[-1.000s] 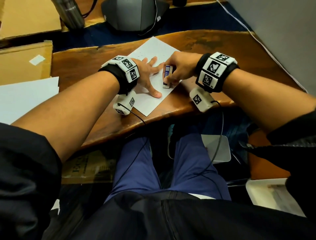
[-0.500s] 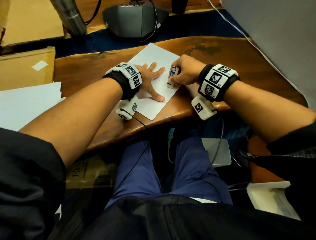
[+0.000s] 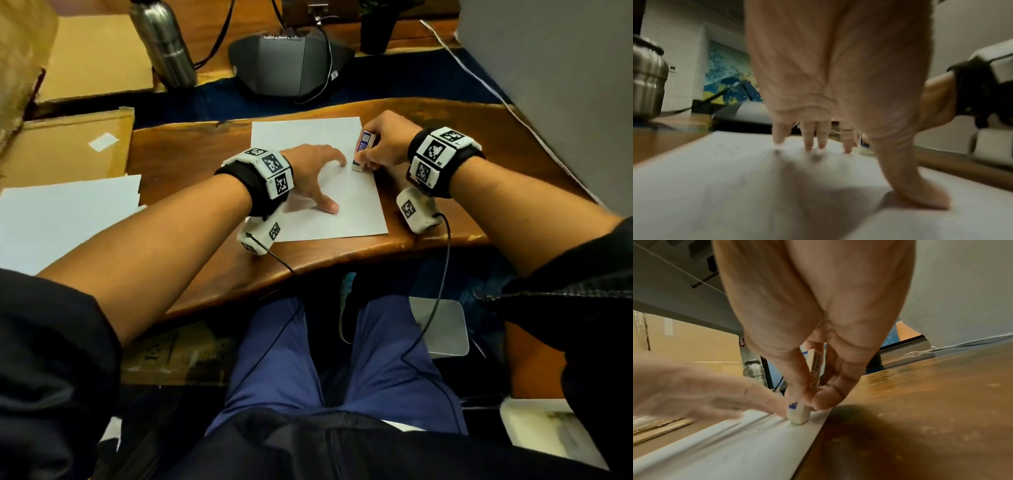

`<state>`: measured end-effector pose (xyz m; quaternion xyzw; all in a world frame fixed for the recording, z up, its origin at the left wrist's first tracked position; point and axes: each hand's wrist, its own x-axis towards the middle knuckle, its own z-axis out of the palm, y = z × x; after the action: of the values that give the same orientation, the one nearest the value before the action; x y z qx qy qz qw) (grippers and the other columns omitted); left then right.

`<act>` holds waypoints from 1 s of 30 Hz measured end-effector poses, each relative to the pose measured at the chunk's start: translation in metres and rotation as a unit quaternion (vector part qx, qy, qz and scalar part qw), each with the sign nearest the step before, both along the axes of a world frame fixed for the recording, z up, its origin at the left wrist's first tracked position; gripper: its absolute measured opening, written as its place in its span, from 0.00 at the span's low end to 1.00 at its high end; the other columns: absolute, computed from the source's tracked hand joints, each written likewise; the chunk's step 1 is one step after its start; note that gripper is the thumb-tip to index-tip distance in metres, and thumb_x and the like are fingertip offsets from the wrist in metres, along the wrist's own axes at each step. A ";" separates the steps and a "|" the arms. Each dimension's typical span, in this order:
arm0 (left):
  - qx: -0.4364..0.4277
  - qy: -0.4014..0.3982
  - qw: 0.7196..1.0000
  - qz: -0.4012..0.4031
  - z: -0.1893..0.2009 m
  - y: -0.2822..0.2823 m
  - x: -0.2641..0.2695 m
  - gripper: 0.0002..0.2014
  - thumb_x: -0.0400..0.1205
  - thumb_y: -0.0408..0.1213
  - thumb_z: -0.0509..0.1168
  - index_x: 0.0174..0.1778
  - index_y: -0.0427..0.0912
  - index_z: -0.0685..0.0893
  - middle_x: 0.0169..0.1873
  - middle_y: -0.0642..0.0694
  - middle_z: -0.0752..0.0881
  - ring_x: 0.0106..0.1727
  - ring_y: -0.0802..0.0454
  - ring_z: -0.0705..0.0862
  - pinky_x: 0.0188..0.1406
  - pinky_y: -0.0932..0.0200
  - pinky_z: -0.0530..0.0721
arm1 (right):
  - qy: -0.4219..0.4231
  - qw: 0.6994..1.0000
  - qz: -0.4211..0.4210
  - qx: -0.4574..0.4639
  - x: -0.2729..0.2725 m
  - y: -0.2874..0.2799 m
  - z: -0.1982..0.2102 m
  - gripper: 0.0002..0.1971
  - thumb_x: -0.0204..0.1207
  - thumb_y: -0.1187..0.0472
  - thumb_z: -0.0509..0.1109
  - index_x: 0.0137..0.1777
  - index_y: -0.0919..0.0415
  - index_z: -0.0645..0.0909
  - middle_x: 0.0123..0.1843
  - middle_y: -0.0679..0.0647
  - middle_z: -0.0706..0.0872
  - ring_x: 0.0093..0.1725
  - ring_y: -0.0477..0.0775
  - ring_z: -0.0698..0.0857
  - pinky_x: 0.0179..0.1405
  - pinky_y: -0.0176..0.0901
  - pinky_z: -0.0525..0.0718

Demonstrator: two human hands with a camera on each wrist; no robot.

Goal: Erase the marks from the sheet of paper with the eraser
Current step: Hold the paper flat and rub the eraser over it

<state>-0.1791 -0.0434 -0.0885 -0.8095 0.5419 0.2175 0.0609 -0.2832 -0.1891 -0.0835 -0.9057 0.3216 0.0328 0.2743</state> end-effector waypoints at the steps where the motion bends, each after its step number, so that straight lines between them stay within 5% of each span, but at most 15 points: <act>1: 0.014 0.016 1.000 -0.007 -0.003 -0.003 -0.001 0.51 0.66 0.64 0.76 0.83 0.61 0.58 0.85 0.48 0.56 0.84 0.41 0.57 0.80 0.37 0.60 | 0.000 1.000 -0.001 0.007 -0.001 0.000 0.000 0.11 0.76 0.57 0.77 0.56 0.58 0.85 0.49 0.56 0.91 0.42 0.50 0.90 0.37 0.38 0.85; 4: 0.058 0.003 0.998 -0.014 -0.006 -0.010 0.001 0.56 0.67 0.68 0.73 0.84 0.67 0.44 0.86 0.52 0.40 0.87 0.44 0.43 0.82 0.32 0.52 | -0.010 1.000 -0.009 0.024 -0.003 -0.001 -0.002 0.12 0.77 0.57 0.77 0.58 0.59 0.84 0.49 0.56 0.90 0.42 0.49 0.90 0.36 0.36 0.85; 7: 0.076 -0.009 0.997 -0.018 -0.006 -0.013 0.005 0.57 0.66 0.70 0.71 0.83 0.69 0.40 0.86 0.53 0.36 0.86 0.44 0.39 0.81 0.30 0.51 | 0.011 0.999 0.029 0.015 -0.008 0.003 -0.002 0.13 0.77 0.56 0.76 0.58 0.60 0.85 0.48 0.55 0.90 0.41 0.49 0.89 0.34 0.35 0.84; 11: 0.084 -0.009 0.996 -0.027 -0.007 -0.012 0.004 0.58 0.65 0.72 0.70 0.82 0.69 0.37 0.85 0.53 0.35 0.86 0.45 0.38 0.82 0.31 0.48 | 0.066 0.995 0.067 0.034 -0.012 0.007 0.004 0.11 0.77 0.57 0.76 0.57 0.60 0.86 0.46 0.54 0.91 0.40 0.47 0.89 0.36 0.34 0.84; 15: 0.088 -0.015 0.996 -0.029 -0.006 -0.012 0.005 0.58 0.66 0.72 0.69 0.83 0.67 0.38 0.85 0.53 0.35 0.86 0.45 0.38 0.82 0.30 0.49 | 0.003 0.998 -0.025 0.056 -0.001 0.004 0.007 0.14 0.77 0.59 0.77 0.61 0.62 0.86 0.46 0.54 0.90 0.42 0.48 0.90 0.33 0.33 0.84; 20: 0.098 -0.023 0.995 -0.030 -0.005 -0.013 0.003 0.57 0.67 0.71 0.69 0.83 0.67 0.36 0.85 0.53 0.34 0.86 0.44 0.38 0.82 0.30 0.50 | 0.028 0.999 0.017 0.025 -0.013 0.014 -0.001 0.13 0.77 0.57 0.76 0.59 0.61 0.85 0.50 0.55 0.90 0.47 0.51 0.90 0.45 0.40 0.88; 25: 0.104 -0.027 0.994 -0.031 -0.003 -0.013 0.001 0.58 0.66 0.71 0.69 0.83 0.67 0.36 0.85 0.52 0.34 0.86 0.44 0.39 0.81 0.30 0.51 | 0.039 0.998 0.012 0.050 -0.012 0.012 0.004 0.12 0.77 0.57 0.76 0.58 0.60 0.85 0.44 0.51 0.89 0.39 0.44 0.87 0.30 0.31 0.79; 30: 0.104 -0.044 0.993 -0.030 -0.004 -0.013 0.001 0.59 0.65 0.74 0.68 0.83 0.66 0.36 0.85 0.52 0.35 0.86 0.44 0.39 0.81 0.30 0.51 | 0.000 0.999 -0.027 0.020 -0.003 0.012 0.002 0.17 0.75 0.56 0.78 0.62 0.60 0.85 0.52 0.55 0.90 0.47 0.51 0.90 0.46 0.42 0.90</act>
<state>-0.1778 -0.0560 -0.0922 -0.7911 0.5371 0.2348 0.1747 -0.2860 -0.1773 -0.0811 -0.8911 0.3450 0.0322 0.2931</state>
